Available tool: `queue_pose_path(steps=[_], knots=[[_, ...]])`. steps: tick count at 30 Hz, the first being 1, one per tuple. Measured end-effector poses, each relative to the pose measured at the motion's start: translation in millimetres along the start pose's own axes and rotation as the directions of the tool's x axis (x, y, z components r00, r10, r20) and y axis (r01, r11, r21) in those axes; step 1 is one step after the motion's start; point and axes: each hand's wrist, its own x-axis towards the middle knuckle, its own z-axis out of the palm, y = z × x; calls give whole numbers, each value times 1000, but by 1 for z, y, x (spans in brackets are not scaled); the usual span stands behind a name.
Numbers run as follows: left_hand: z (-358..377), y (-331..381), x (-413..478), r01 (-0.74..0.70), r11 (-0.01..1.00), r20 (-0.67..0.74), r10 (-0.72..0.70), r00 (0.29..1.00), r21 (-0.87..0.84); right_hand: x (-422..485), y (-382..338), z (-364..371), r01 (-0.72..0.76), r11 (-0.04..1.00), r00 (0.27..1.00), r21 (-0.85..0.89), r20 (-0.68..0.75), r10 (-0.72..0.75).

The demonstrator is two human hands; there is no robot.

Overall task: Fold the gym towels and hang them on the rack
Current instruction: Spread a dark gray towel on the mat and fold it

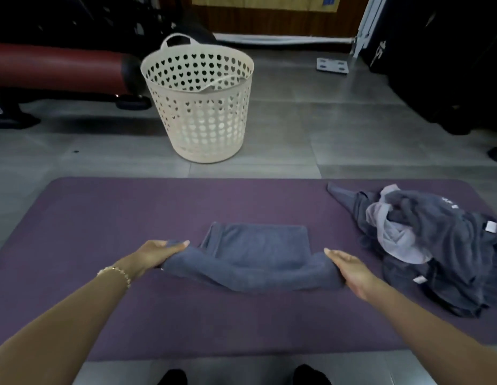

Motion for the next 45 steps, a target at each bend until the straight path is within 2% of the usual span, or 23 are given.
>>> queue_pose_path(steps=[6,10,13,15,17,19,22,25,28,32,36,39,41,42,43,45], knots=[[30,-44,57,95,992,6,-96,995,83,53,51,19,-85,989,996,-121,-24,83],[50,-62,108,85,987,-67,-77,995,133,101,80,28,-91,977,991,-191,-119,69],[60,-72,142,32,966,-100,-7,995,257,135,93,29,-90,939,985,-332,-172,33],[64,-71,163,-11,971,-163,51,985,240,157,90,30,-71,897,983,-437,-181,-11],[68,-59,180,-88,974,-296,149,944,209,176,80,35,-29,902,978,-431,-197,-63],[75,-39,189,-199,947,-351,281,893,251,192,66,44,14,921,972,-389,-211,-104],[89,-20,206,-304,870,-263,421,868,389,214,54,58,52,949,974,-310,-193,-117],[100,-19,226,-216,846,-208,353,912,489,235,54,69,55,962,971,-266,-210,-113],[108,-19,236,-62,836,-272,246,931,545,247,60,76,27,969,958,-244,-269,-95],[115,-19,248,28,837,-366,208,907,546,262,65,77,-1,966,927,-259,-362,-97],[106,-21,264,23,928,-313,102,944,371,276,66,68,-36,943,927,-331,-364,-92],[86,-26,268,17,999,-203,-27,979,-49,280,62,64,-37,962,940,-272,-336,-59],[69,-31,266,46,946,-134,-93,987,-320,282,62,56,-10,987,934,-161,-354,-48],[59,-35,267,53,913,-143,-120,982,-405,282,61,52,7,993,931,-115,-363,-49],[51,-40,268,45,887,-179,-142,973,-459,281,59,48,22,997,927,-72,-372,-47],[41,-50,274,10,895,-278,-149,949,-447,282,59,42,41,999,922,-9,-384,-42]])
